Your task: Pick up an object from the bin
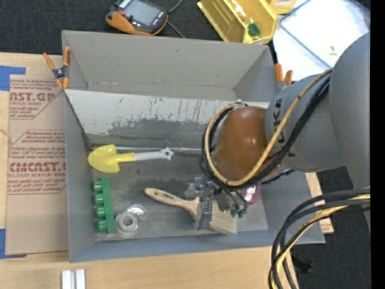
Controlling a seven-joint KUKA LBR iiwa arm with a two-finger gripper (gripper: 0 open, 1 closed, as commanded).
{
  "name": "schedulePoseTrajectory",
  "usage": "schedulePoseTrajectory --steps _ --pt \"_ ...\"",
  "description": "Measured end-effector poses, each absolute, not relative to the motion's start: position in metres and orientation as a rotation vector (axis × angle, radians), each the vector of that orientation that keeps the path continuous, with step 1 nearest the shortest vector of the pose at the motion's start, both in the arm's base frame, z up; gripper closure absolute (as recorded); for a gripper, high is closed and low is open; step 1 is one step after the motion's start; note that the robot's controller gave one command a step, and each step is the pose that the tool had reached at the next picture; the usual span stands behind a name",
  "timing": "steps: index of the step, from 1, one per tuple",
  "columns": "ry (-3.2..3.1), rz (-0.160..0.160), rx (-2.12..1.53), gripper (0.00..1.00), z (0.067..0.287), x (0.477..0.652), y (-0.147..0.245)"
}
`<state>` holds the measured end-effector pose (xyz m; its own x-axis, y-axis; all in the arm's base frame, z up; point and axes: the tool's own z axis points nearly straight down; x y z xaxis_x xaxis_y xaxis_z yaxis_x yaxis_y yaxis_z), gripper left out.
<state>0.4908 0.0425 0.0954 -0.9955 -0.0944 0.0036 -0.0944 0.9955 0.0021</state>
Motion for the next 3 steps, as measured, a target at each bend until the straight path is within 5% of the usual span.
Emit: schedulePoseTrajectory --steps 2,3 --pt "-3.143 -0.003 0.149 1.00 0.158 0.493 0.043" --pt "-3.144 -0.003 0.149 1.00 0.171 0.493 0.043"
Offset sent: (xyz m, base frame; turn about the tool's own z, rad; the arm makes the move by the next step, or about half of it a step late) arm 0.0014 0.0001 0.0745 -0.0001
